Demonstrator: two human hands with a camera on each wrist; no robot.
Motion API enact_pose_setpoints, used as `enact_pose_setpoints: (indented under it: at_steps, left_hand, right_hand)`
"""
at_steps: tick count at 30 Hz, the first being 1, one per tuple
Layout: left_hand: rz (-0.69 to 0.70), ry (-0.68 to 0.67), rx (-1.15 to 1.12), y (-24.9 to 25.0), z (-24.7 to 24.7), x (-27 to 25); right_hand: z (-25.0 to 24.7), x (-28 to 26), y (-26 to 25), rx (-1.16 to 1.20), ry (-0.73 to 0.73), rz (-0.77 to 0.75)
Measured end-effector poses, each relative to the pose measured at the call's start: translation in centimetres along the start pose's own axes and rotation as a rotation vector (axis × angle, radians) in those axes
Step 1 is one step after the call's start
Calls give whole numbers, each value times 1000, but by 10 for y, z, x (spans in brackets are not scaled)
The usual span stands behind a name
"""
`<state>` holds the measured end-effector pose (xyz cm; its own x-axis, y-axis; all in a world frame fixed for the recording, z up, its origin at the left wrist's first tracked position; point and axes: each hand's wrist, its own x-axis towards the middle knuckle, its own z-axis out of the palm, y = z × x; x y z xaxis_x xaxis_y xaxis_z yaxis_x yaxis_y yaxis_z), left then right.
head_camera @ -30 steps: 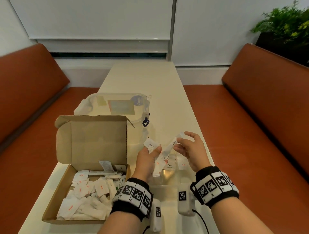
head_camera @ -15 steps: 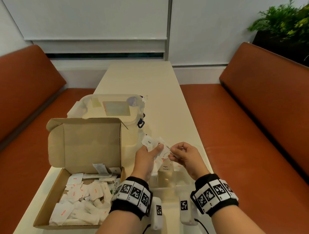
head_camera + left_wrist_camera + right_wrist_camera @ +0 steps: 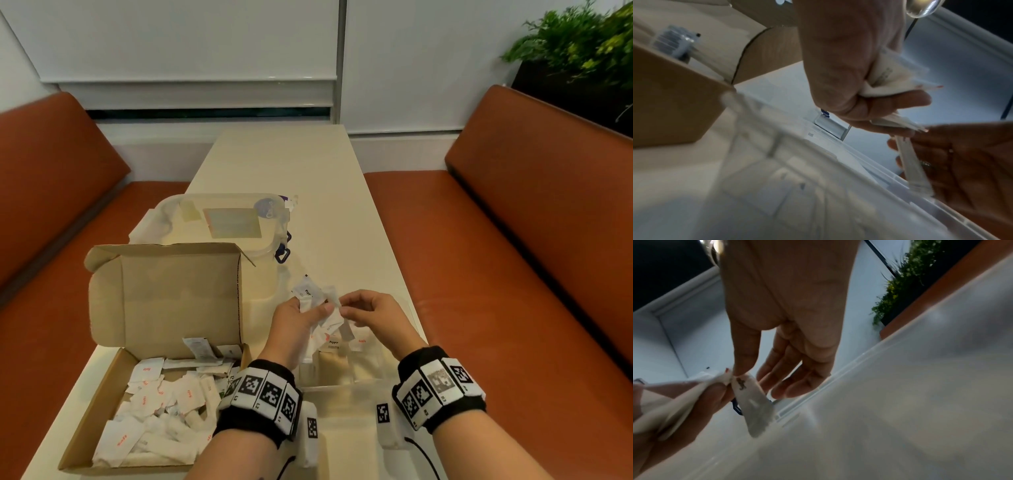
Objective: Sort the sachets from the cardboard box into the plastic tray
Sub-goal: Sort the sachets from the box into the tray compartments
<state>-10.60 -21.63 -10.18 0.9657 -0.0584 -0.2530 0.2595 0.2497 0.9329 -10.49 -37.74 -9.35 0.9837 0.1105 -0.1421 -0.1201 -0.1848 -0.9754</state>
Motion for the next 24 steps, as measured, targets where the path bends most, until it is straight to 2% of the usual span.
enact_pose_setpoints:
  at_steps: [4,11,16,21,24]
  left_hand:
    - [24,-25,28,1,-2,-1]
    - [-37,25,15,-1,-13,-3]
    - [-94,-7,-37,1,-7,-5]
    - [-53,48,-25,0,-1,-5]
    - [-44,52,38,1,-2,-4]
  right_hand:
    - [1,2,-6,16,-21,-21]
    - [0,0,-6,429,184,1]
    - [2,-7,-4,590,130,-2]
    - [4,-10,2,503,80,65]
    - [1,-7,1,251,62,52]
